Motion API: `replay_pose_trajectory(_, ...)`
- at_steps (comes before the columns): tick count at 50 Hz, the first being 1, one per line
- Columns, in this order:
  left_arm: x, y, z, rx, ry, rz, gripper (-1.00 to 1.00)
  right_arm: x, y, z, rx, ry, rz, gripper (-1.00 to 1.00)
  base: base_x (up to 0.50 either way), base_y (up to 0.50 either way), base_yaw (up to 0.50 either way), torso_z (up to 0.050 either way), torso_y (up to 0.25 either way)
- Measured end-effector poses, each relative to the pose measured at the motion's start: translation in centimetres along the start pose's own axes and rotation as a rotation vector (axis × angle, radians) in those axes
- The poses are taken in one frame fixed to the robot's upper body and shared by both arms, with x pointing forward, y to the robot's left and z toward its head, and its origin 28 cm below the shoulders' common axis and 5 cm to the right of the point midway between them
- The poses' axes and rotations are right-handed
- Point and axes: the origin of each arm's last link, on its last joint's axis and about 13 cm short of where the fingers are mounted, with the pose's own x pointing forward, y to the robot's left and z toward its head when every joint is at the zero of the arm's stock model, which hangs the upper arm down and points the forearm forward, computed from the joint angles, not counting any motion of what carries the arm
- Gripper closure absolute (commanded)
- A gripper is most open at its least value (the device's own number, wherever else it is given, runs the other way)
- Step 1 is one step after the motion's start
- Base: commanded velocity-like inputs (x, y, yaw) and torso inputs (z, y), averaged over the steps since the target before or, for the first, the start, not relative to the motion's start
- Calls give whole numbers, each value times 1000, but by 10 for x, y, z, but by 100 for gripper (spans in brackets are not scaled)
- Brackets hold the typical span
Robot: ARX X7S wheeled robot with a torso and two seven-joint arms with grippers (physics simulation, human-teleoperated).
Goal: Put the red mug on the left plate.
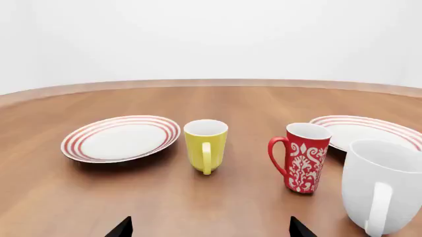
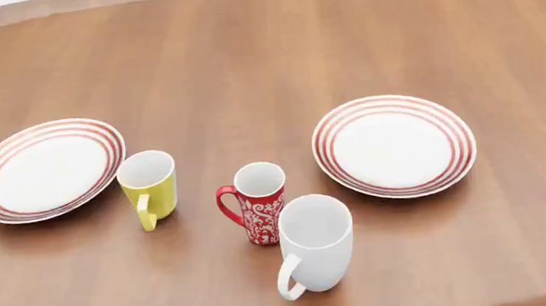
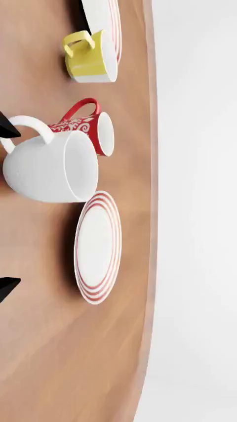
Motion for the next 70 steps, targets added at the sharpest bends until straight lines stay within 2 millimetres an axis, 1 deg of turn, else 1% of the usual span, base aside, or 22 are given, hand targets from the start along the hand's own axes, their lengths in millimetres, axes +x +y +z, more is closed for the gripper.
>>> replay_pose_trajectory(8,0,0,0,-1,-1,0,-100,0,0,-1,5,7,4,-100,0,8,0,0,0)
replay_pose_trajectory(17,0,0,0,-1,1,-2,-100,-1,1,-2,0,3,15,-100,228,318,0,0,0)
replay_pose_trajectory(44,1,0,-1,0,6,-5,-100,-1,1,-2,6,-4,33,-100,393,408,0,0,0)
replay_pose_trajectory(70,1,0,-1,0,10,-7,-100,0,2,-2,10,-2,32,-100,322,417,0,0,0)
